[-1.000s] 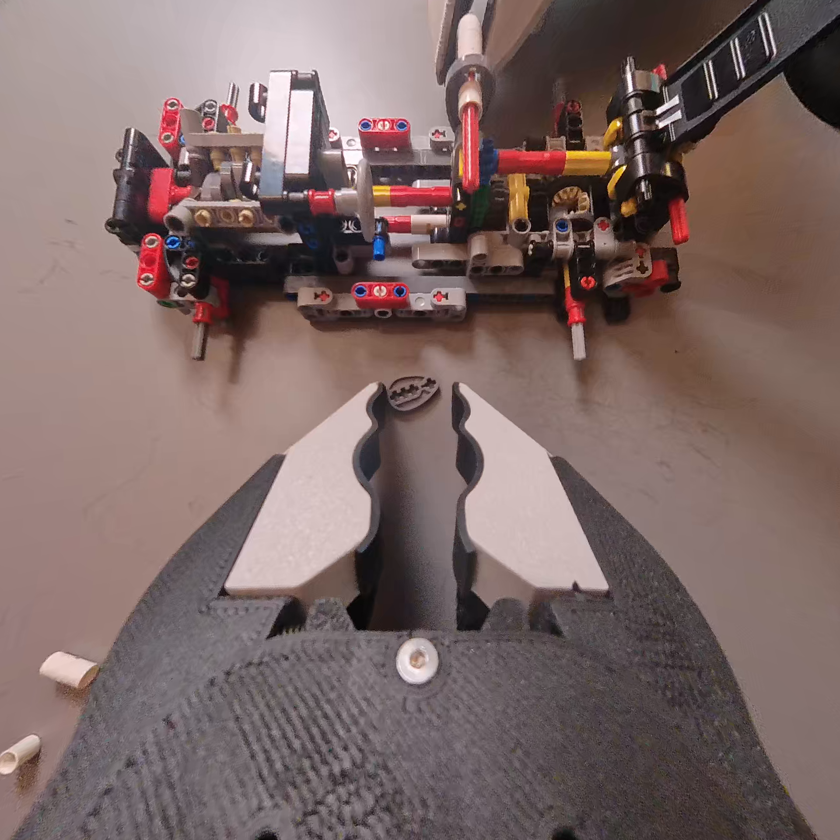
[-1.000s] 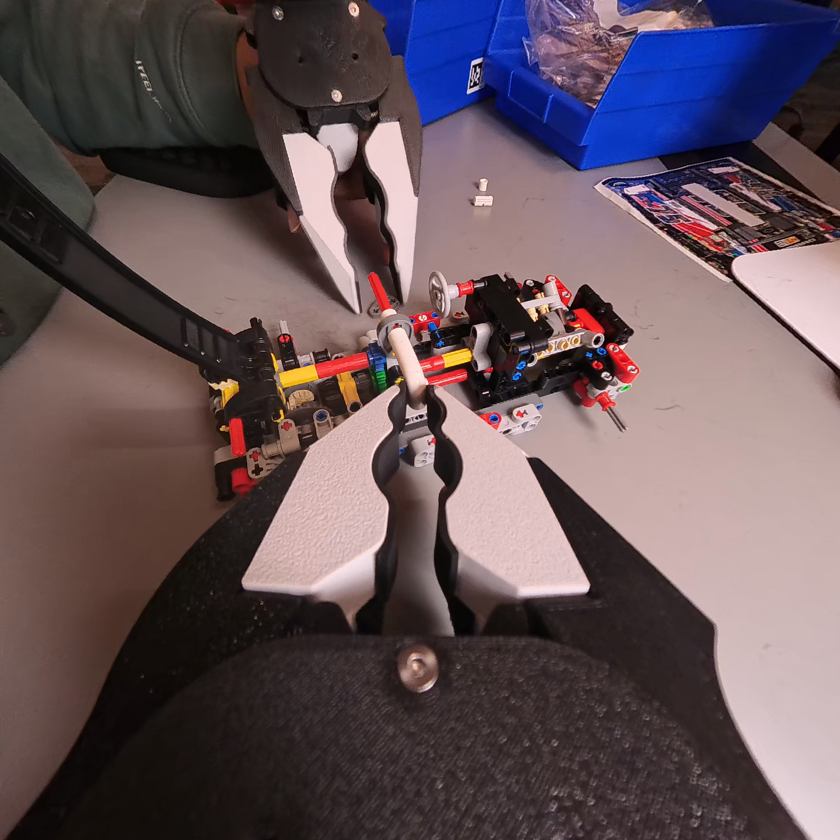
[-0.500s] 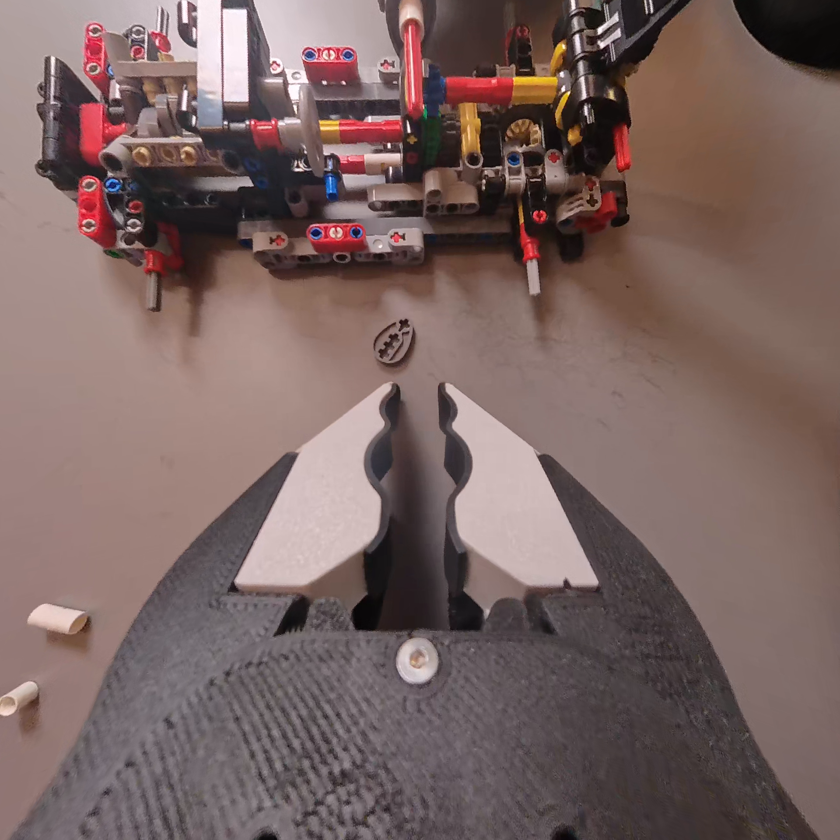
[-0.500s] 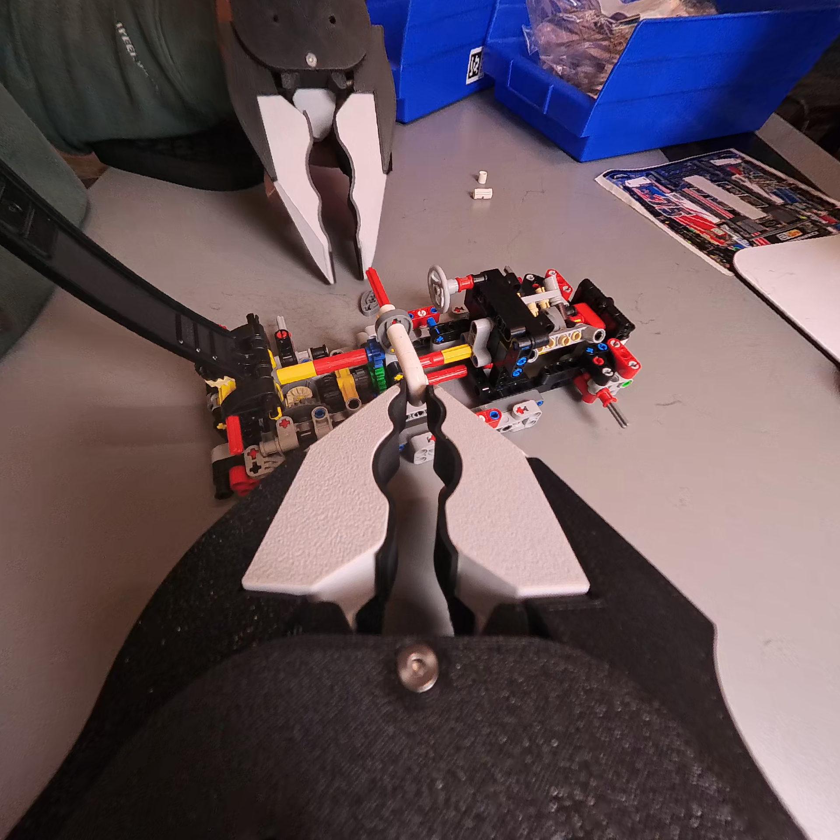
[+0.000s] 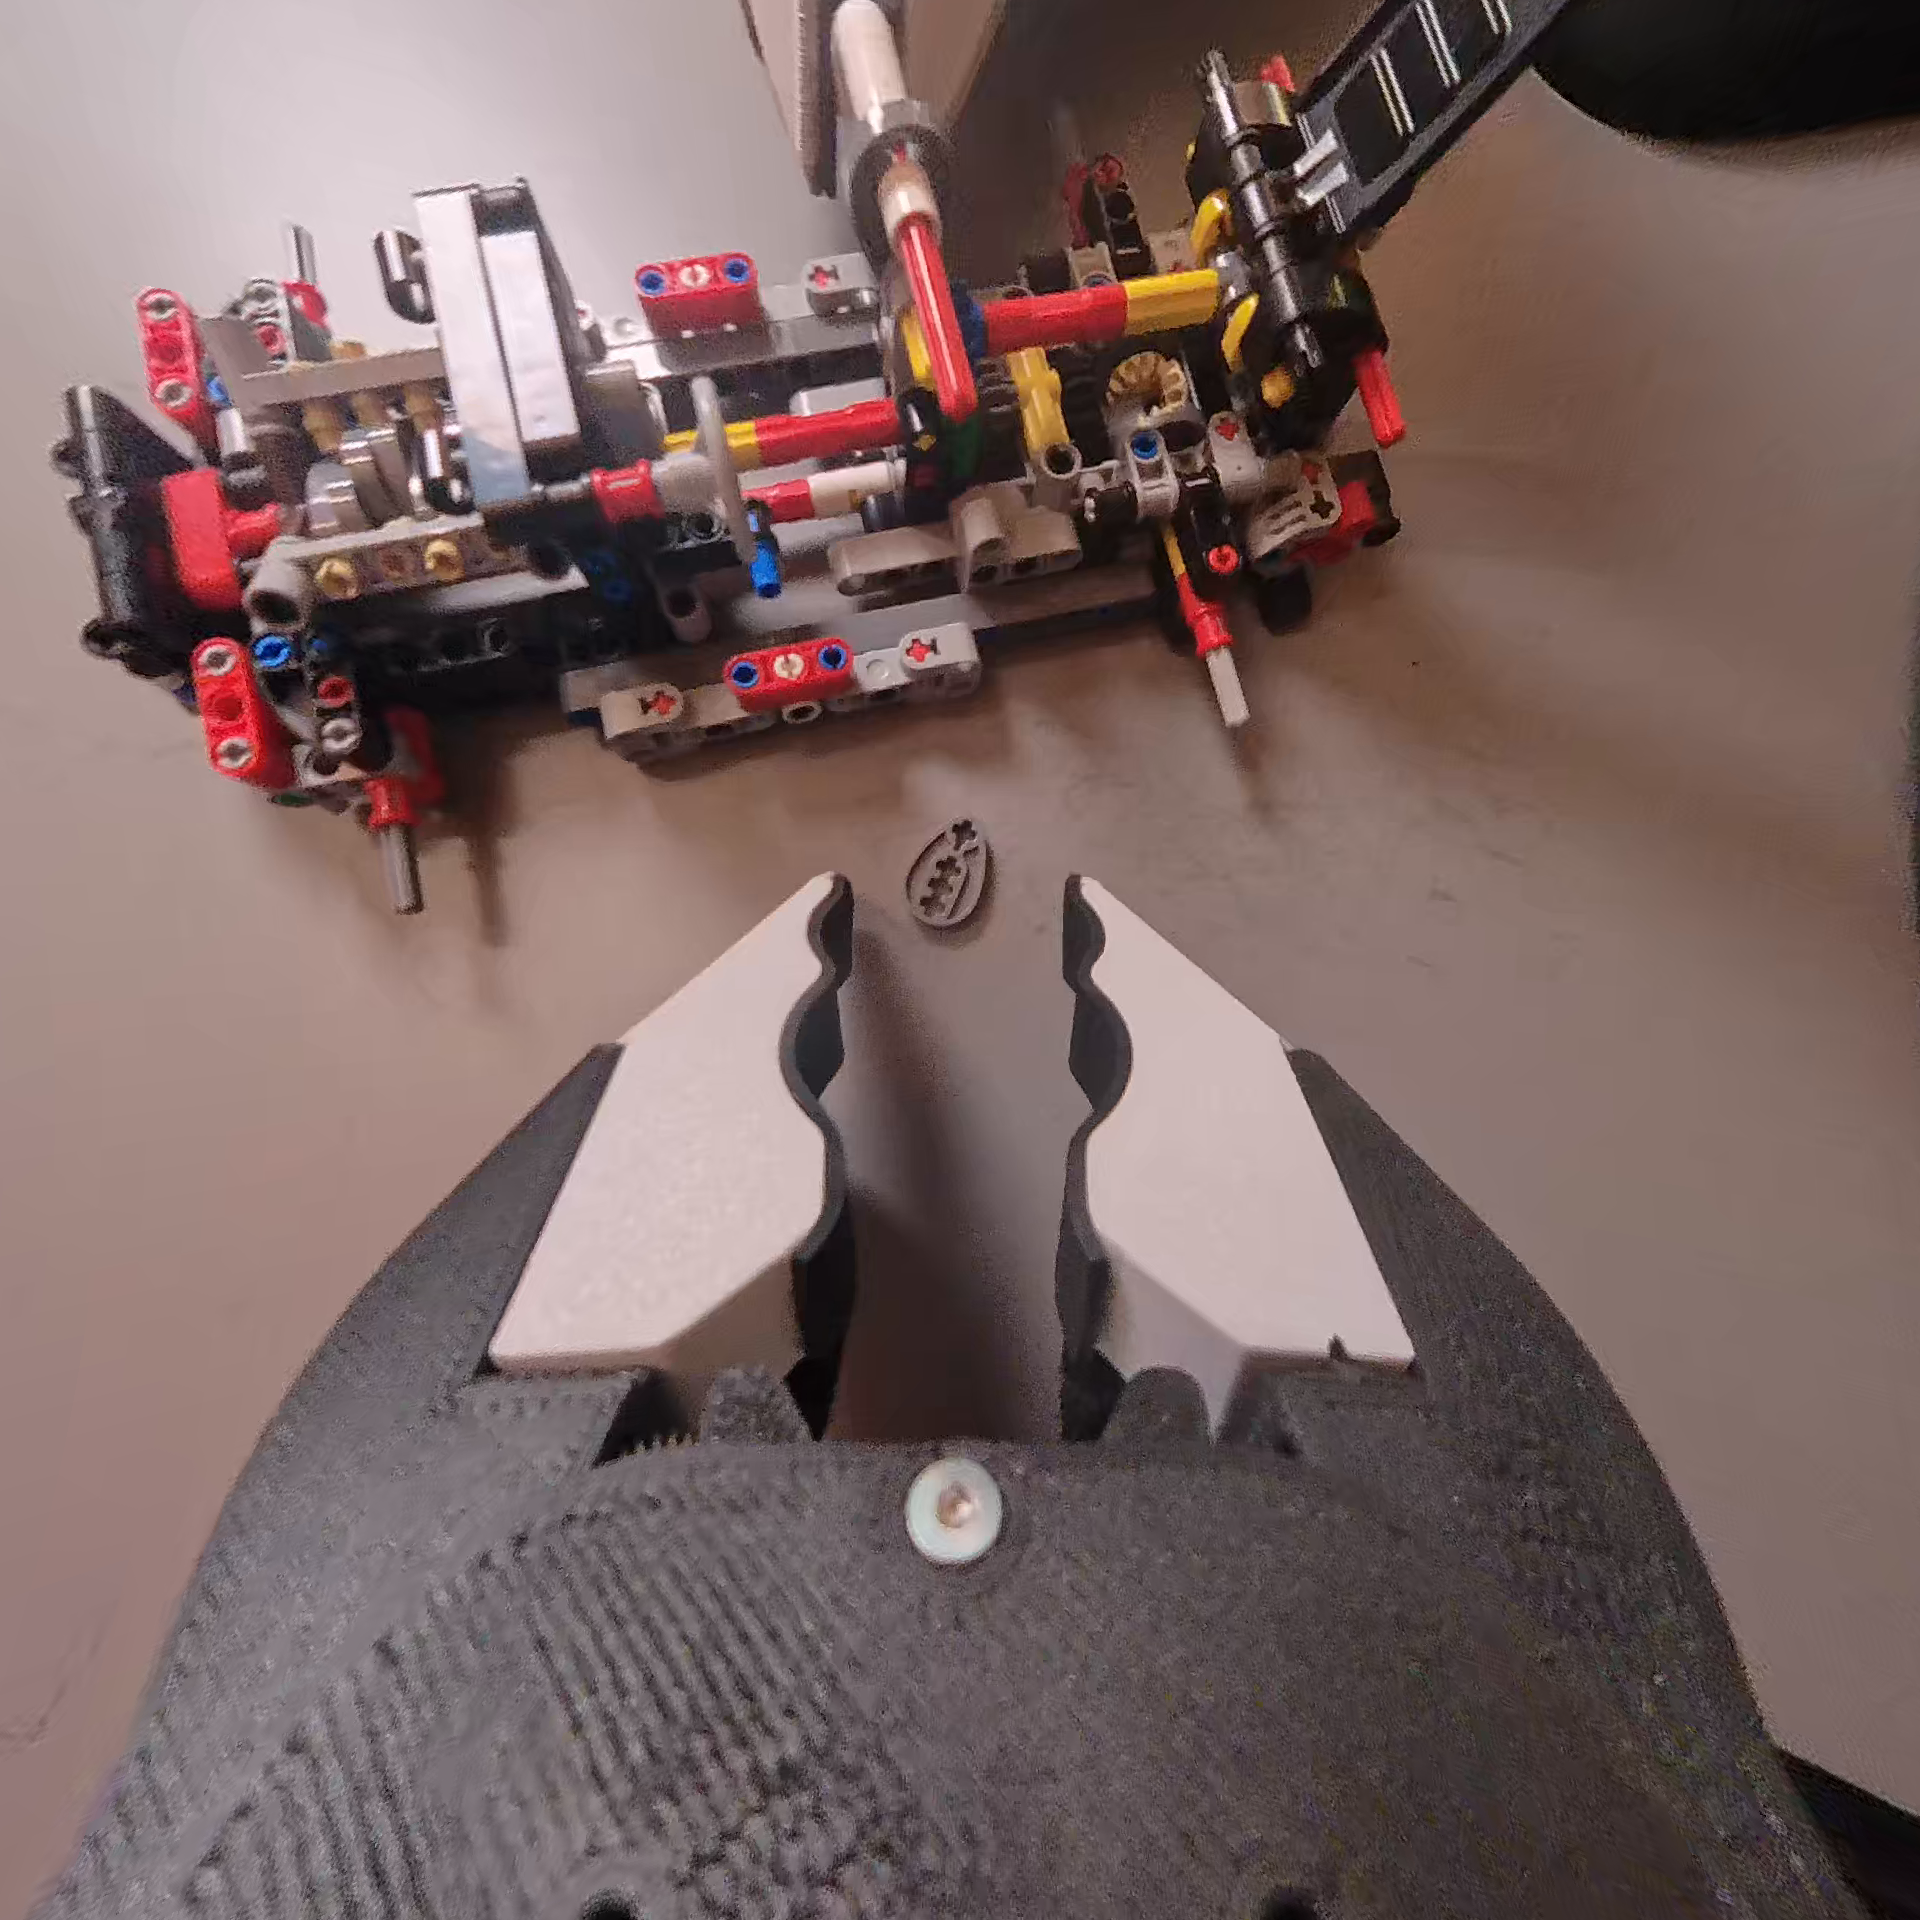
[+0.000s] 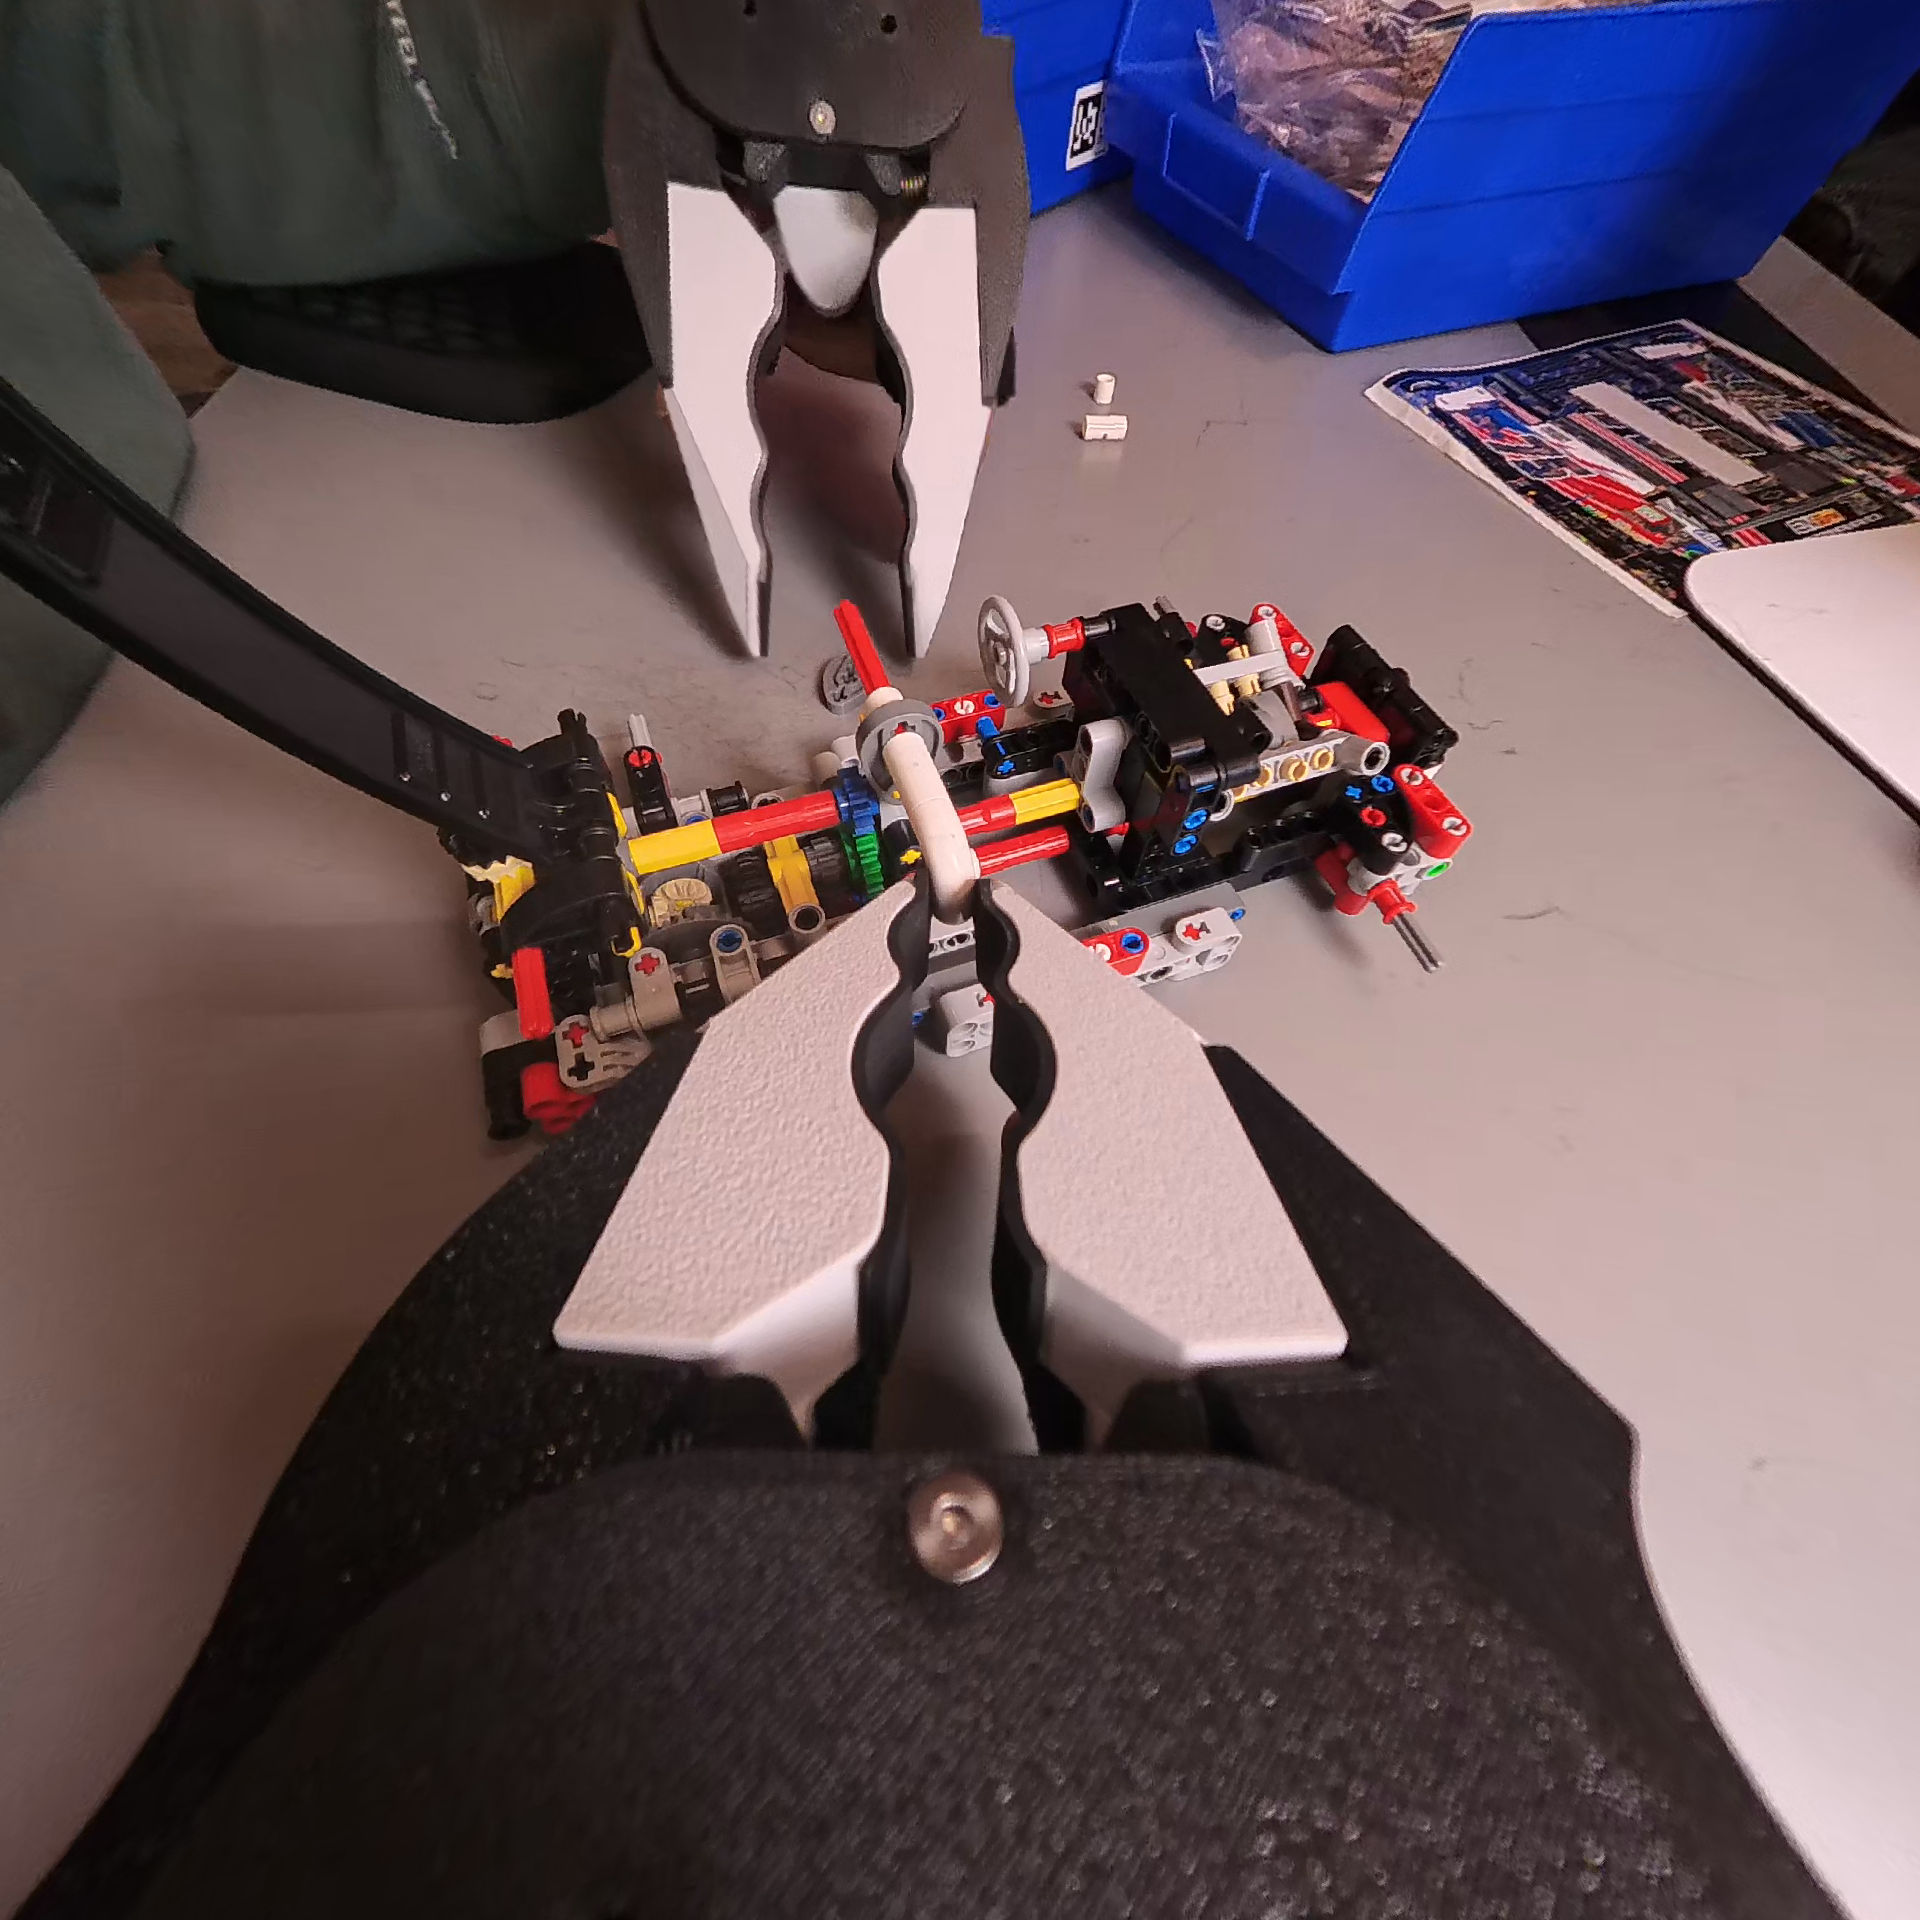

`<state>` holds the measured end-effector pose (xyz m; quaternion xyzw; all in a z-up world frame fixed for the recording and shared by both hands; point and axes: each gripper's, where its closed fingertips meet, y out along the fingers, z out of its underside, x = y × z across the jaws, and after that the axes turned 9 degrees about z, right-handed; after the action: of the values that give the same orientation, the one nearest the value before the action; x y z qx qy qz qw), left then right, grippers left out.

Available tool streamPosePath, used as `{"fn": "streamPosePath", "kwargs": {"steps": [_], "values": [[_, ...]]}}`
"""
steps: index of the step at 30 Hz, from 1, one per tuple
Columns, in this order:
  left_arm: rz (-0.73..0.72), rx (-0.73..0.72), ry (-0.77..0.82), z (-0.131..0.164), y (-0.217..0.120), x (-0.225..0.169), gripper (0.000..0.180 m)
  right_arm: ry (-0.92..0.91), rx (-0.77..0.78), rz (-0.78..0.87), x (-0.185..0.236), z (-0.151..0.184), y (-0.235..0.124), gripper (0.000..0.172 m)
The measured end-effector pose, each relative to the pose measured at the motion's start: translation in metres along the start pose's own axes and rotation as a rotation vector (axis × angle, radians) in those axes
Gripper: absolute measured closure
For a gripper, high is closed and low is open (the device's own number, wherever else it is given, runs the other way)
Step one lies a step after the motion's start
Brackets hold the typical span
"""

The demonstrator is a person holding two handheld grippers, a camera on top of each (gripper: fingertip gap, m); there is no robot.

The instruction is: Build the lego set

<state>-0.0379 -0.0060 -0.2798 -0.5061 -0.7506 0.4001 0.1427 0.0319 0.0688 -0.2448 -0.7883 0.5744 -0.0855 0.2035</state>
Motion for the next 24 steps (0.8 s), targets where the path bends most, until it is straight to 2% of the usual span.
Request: {"fn": "streamPosePath", "kwargs": {"steps": [6, 11, 24], "values": [[0.011, 0.064, 0.072, 0.002, 0.008, -0.002, 0.144, 0.003, 0.005, -0.002, 0.000, 0.001, 0.000, 0.167], [0.013, 0.068, 0.087, 0.005, 0.008, -0.011, 0.167, 0.003, 0.011, 0.001, 0.000, 0.001, 0.001, 0.167], [0.004, 0.054, 0.056, 0.013, -0.002, -0.018, 0.164, 0.013, 0.023, 0.029, -0.001, 0.001, 0.004, 0.167]]}}
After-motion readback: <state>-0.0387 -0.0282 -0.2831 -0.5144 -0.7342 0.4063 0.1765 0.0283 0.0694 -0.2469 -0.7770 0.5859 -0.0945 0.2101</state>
